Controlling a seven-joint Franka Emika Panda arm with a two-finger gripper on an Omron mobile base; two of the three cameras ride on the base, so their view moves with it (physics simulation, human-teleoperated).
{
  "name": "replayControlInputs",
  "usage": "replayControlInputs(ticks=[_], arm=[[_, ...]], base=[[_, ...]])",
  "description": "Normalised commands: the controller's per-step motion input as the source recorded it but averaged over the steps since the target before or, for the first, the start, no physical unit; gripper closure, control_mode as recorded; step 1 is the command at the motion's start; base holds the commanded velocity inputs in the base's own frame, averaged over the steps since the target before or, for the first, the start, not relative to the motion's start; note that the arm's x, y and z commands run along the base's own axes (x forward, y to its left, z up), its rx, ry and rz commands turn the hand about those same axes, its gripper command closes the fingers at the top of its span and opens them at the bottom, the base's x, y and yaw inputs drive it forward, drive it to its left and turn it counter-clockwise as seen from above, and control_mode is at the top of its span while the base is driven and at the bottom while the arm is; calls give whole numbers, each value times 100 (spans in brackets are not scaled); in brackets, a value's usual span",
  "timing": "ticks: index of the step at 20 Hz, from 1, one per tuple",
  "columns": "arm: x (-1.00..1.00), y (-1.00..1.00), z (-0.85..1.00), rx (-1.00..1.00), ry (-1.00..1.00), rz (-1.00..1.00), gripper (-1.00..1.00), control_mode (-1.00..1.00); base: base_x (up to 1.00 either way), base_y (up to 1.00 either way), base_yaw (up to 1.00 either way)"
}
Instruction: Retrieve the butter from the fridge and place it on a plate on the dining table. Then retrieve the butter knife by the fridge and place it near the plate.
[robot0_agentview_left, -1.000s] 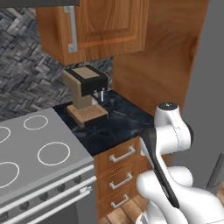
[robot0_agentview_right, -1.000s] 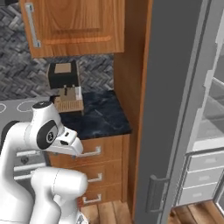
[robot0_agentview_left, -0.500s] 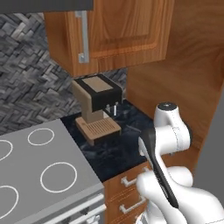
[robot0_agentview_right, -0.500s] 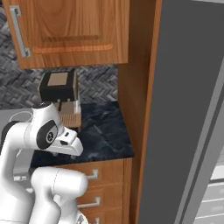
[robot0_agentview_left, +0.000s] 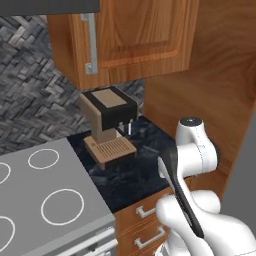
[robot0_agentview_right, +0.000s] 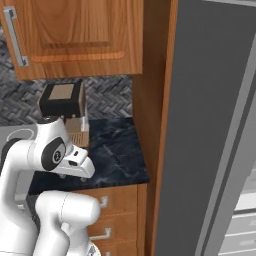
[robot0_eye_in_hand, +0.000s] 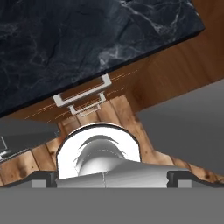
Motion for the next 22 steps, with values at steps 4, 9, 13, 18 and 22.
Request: replayControlInputs(ticks=[4,9,13,18,22], arm=[[0,0,0,0,0,0,-100,100],[0,0,0,0,0,0,-100,100],[0,0,0,0,0,0,-100,100],[0,0,0,0,0,0,-100,100],[33,0,0,0,0,1,-100,-100]], base=[[45,-30,0],[57,-29,0],[40,-7,0],[14,0,0],[4,0,0]])
